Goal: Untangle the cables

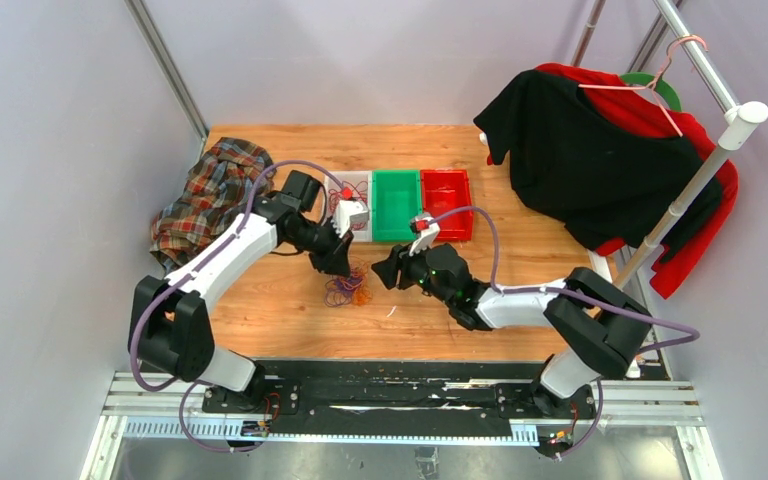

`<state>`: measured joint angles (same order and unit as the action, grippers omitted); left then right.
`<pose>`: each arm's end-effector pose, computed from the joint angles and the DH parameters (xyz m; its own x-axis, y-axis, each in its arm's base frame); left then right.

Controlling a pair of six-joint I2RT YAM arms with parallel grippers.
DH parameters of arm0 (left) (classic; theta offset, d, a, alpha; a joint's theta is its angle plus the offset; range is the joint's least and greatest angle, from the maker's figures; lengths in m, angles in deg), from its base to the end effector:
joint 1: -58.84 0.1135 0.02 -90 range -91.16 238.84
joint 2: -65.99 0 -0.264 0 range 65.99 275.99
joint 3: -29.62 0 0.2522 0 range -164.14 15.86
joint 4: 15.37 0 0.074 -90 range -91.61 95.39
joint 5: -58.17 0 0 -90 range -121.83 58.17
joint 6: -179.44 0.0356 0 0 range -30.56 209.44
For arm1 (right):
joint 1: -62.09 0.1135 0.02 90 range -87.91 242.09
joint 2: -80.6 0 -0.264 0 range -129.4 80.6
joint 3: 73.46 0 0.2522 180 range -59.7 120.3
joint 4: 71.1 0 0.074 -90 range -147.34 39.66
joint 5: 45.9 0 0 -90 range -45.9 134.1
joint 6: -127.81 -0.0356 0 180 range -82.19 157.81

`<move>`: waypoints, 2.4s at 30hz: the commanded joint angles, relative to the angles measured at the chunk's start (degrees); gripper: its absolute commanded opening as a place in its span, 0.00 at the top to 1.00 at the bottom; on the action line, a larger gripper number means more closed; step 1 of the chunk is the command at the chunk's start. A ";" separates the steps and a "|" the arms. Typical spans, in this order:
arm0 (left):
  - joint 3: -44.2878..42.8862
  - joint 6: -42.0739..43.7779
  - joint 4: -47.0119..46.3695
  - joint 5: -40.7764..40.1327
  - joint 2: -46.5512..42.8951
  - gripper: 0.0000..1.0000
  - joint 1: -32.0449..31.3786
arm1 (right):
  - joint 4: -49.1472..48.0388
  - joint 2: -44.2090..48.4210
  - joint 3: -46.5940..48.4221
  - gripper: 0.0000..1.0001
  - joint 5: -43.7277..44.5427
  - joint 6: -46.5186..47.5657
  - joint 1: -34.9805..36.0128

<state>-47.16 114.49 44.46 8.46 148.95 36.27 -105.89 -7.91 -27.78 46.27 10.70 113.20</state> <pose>0.2493 -0.1285 0.2559 -0.5375 0.5732 -0.6185 0.8424 0.3982 -0.3631 0.1935 0.2378 0.1906 -0.4219 0.2023 -0.8838 -0.6314 0.6340 0.4465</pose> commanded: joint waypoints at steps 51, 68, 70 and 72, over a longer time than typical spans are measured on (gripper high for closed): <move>-5.49 -2.48 5.53 -2.38 -4.72 0.99 8.80 | 7.17 -2.64 4.55 0.97 5.69 0.87 1.55; -13.83 -9.46 7.92 -3.57 -11.92 0.99 -3.02 | 7.99 10.49 6.67 0.48 6.31 7.43 9.59; -13.69 -9.31 7.90 -3.92 -12.02 0.99 -3.30 | 6.67 10.55 6.42 0.48 5.97 7.19 9.70; -13.48 -9.14 7.90 -4.28 -12.03 0.99 -3.72 | 6.15 10.75 6.47 0.47 5.40 7.13 9.78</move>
<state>-59.62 105.91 51.32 4.92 137.80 33.52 -95.99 1.31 -22.01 52.65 16.82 122.16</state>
